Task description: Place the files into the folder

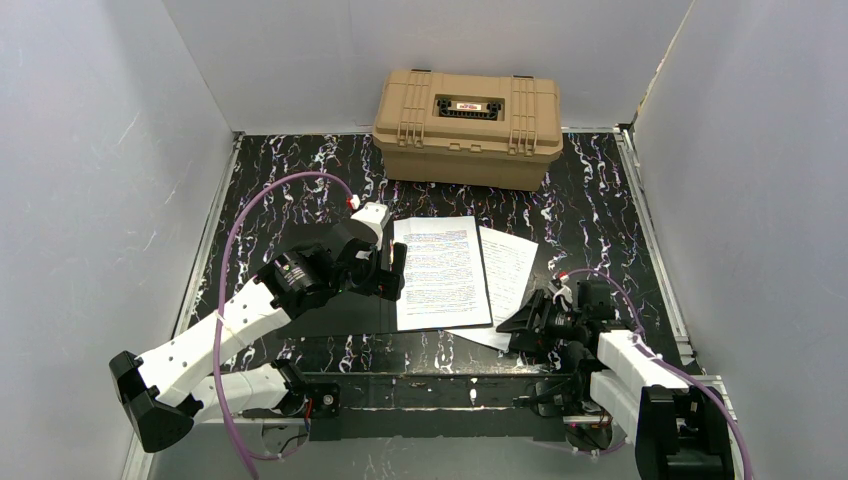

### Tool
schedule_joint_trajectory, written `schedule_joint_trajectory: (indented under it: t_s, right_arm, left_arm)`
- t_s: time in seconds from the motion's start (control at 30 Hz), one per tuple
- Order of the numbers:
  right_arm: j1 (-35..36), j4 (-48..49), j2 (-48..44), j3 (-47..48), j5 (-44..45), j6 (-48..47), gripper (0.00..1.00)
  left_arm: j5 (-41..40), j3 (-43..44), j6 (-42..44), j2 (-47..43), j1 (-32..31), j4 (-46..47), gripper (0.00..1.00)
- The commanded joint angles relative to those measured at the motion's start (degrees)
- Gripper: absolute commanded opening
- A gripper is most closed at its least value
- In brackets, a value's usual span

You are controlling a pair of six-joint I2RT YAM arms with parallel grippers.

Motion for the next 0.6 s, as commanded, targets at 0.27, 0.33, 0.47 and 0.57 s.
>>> schedule_joint_trajectory:
  t_s: [0.27, 0.33, 0.47, 0.57]
  right_arm:
    - [1.0, 4.7, 0.1, -8.8, 12.6, 5.1, 0.65]
    - [1.1, 5.8, -0.2, -9.1, 13.3, 6.2, 0.61]
    - [1.3, 8.8, 0.1, -9.8, 14.4, 8.0, 0.53]
    - [1.4, 10.4, 0.8, -10.3, 15.1, 9.1, 0.48]
  left_arm:
    - [-0.4, -0.3, -0.2, 0.0, -0.2, -0.4, 0.98]
    - [-0.4, -0.3, -0.1, 0.1, -0.2, -0.4, 0.98]
    - [-0.4, -0.1, -0.1, 0.4, -0.2, -0.3, 0.98]
    - [-0.5, -0.1, -0.1, 0.4, -0.3, -0.3, 0.98]
